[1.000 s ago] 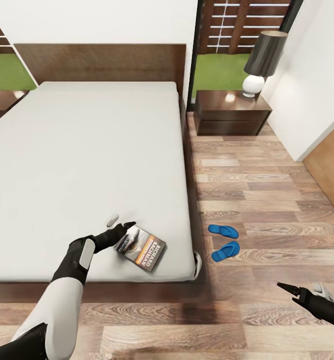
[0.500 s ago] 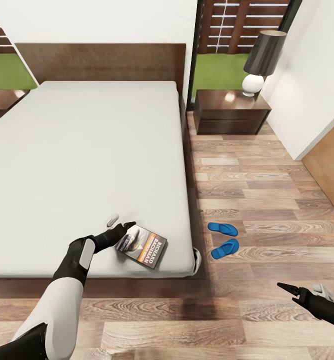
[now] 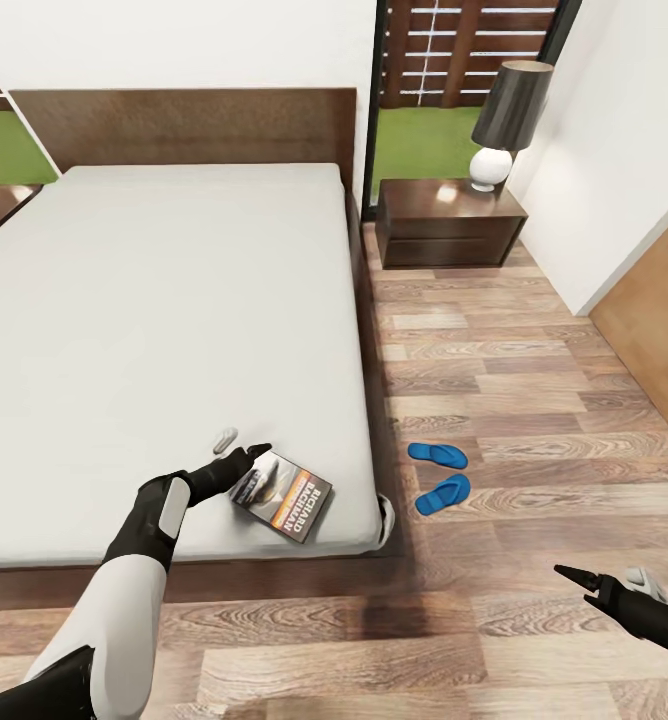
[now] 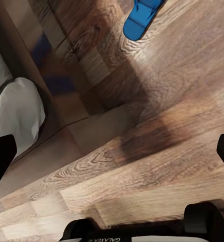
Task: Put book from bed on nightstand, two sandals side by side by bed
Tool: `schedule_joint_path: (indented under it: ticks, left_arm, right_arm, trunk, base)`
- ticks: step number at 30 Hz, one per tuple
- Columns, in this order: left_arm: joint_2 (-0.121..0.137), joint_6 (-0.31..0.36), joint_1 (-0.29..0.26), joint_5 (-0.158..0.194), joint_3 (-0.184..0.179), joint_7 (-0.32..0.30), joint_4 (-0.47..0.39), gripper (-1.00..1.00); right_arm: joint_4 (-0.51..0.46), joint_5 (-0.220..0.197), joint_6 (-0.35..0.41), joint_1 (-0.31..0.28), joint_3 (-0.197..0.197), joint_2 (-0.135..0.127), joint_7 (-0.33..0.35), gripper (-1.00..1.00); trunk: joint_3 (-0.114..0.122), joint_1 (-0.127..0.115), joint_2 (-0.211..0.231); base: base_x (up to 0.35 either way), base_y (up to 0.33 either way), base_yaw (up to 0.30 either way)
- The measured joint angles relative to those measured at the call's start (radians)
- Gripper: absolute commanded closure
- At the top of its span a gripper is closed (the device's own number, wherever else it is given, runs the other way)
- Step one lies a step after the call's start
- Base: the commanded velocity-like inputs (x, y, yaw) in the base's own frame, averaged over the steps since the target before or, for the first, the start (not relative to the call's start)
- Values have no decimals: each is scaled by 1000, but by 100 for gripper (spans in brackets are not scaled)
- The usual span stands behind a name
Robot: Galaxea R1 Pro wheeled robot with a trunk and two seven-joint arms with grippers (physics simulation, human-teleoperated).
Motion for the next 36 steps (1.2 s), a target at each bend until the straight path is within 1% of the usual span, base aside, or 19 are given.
schedule_joint_path:
  ticks: [8,19,26,36]
  left_arm:
    - [0,-2,0,-2,0,0,1,-100]
    - [0,-1,0,1,0,0,1,-100]
    - [0,-1,0,-2,0,0,1,-100]
    - [0,-1,0,1,0,0,1,-100]
  right_arm:
    - [1,0,0,0,0,0,0,-100]
    - [0,0,0,0,0,0,2,-100]
    - [0,0,0,0,0,0,2,-100]
    - [0,0,0,0,0,0,2,-100]
  trunk:
    - [0,0,0]
    - [0,0,0]
    - [1,0,0]
    - [1,0,0]
  base:
    - [0,0,-144]
    - [0,0,-16]
    - [0,0,-146]
    - [0,0,-16]
